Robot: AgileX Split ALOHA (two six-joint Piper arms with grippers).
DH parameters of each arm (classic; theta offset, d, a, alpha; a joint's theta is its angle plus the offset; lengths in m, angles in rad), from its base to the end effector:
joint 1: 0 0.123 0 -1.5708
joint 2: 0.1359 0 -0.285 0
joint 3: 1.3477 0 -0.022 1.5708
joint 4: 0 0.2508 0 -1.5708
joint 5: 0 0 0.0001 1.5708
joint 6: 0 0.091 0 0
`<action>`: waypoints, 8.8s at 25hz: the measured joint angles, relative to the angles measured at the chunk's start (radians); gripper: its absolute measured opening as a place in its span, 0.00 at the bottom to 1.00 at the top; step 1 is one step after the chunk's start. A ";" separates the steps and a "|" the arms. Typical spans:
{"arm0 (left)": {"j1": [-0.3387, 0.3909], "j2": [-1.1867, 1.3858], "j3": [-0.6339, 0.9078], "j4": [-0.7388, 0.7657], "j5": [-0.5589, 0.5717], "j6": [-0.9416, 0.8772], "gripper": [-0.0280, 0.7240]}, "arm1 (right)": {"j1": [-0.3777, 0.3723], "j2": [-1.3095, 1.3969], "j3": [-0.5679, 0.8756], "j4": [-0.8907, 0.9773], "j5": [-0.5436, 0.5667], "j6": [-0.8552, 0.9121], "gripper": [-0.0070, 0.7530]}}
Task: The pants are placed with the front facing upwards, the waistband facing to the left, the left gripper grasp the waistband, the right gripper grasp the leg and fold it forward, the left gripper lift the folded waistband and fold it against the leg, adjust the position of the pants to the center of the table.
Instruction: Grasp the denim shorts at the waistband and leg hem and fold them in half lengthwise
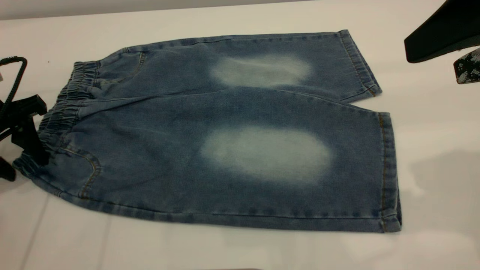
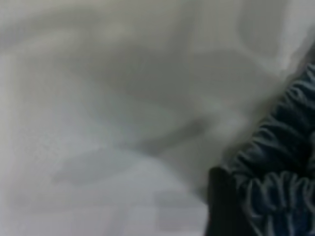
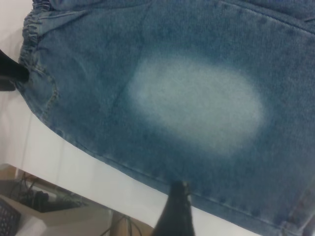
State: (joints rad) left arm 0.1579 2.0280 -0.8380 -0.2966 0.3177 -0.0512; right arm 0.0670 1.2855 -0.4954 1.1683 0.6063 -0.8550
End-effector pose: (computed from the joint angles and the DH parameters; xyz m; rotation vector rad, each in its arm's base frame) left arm 0.3042 0.0400 0.0560 -0.7151 2.8960 -0.1574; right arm 0.2034 0.0615 0.1957 -0.0060 2.5208 0.8213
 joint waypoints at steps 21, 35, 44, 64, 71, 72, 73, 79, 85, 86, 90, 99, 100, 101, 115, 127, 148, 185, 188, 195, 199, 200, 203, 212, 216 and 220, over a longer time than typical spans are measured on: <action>-0.146 -0.011 -0.152 0.035 0.116 0.069 0.15 | 0.000 0.259 0.135 0.095 0.037 0.015 0.78; -0.159 -0.157 -0.156 0.035 0.189 0.091 0.15 | 0.000 0.679 0.127 0.447 0.046 -0.397 0.78; -0.159 -0.157 -0.156 0.035 0.190 0.092 0.15 | 0.000 0.815 0.122 0.624 0.147 -0.566 0.75; -0.159 -0.157 -0.156 0.034 0.187 0.093 0.15 | 0.000 0.866 0.037 0.655 0.127 -0.620 0.29; -0.159 -0.159 -0.156 0.034 0.211 0.094 0.15 | -0.002 0.868 0.032 0.658 0.137 -0.625 0.04; -0.159 -0.162 -0.156 0.034 0.220 0.096 0.15 | -0.005 0.868 0.032 0.658 0.162 -0.627 0.03; -0.159 -0.168 -0.156 0.034 0.227 0.100 0.15 | -0.011 0.868 0.032 0.658 0.189 -0.627 0.04; -0.159 -0.233 -0.156 0.043 0.274 0.121 0.15 | -0.069 0.856 0.032 0.588 0.313 -0.617 0.04; -0.159 -0.252 -0.132 0.054 0.314 0.121 0.15 | -0.093 0.711 0.032 0.454 0.331 -0.501 0.04; -0.159 -0.258 -0.116 0.055 0.319 0.121 0.15 | -0.093 0.675 0.033 0.425 0.333 -0.466 0.04; -0.159 -0.315 -0.035 0.056 0.341 0.121 0.15 | -0.093 0.519 0.034 0.342 0.337 -0.308 0.04; -0.159 -0.475 -0.012 0.042 0.321 0.120 0.15 | -0.093 0.389 -0.165 0.284 0.342 -0.042 0.04; -0.159 -0.475 -0.012 0.029 0.303 0.117 0.15 | -0.093 0.401 -0.203 0.273 0.333 -0.025 0.04; -0.159 -0.474 -0.010 0.014 0.288 0.109 0.15 | -0.093 0.414 -0.233 0.263 0.326 -0.008 0.04; -0.159 -0.470 -0.008 -0.109 0.169 0.124 0.15 | -0.036 0.590 -0.440 0.024 0.301 0.048 0.05; -0.159 -0.470 -0.007 -0.110 0.205 0.147 0.15 | 0.265 0.624 -0.447 -0.093 -0.137 0.049 0.58; -0.159 -0.470 -0.007 -0.111 0.206 0.173 0.15 | 0.443 0.880 -0.647 -0.803 -0.150 0.923 0.66; -0.159 -0.470 -0.007 -0.111 0.206 0.217 0.15 | 0.452 0.737 -0.674 -0.970 -0.008 0.890 0.06; -0.159 -0.470 -0.007 -0.111 0.206 0.217 0.15 | 0.452 0.718 -0.672 -0.979 0.006 0.885 0.06; -0.159 -0.470 -0.007 -0.111 0.215 0.217 0.16 | 0.452 0.677 -0.666 -0.985 0.012 0.819 0.06; -0.159 -0.470 -0.007 -0.111 0.220 0.217 0.16 | 0.452 0.711 -0.644 -0.983 -0.004 0.806 0.06; -0.159 -0.470 -0.007 -0.111 0.220 0.218 0.16 | 0.452 0.723 -0.642 -0.980 -0.008 0.805 0.06; -0.159 -0.470 -0.007 -0.111 0.220 0.218 0.16 | 0.452 0.734 -0.638 -0.970 -0.033 0.797 0.06; -0.159 -0.470 -0.007 -0.111 0.224 0.221 0.16 | 0.452 0.816 -0.638 -0.944 -0.098 0.768 0.11; -0.159 -0.470 -0.007 -0.111 0.226 0.221 0.16 | 0.452 0.820 -0.638 -0.916 -0.092 0.764 0.21; -0.159 -0.470 -0.007 -0.111 0.226 0.223 0.16 | 0.452 0.820 -0.638 -0.910 -0.092 0.764 0.35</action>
State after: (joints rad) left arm -0.0012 1.5577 -0.8455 -0.4078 0.5442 0.1718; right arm 0.5185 2.1051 -1.1335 0.2581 0.5142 -0.0906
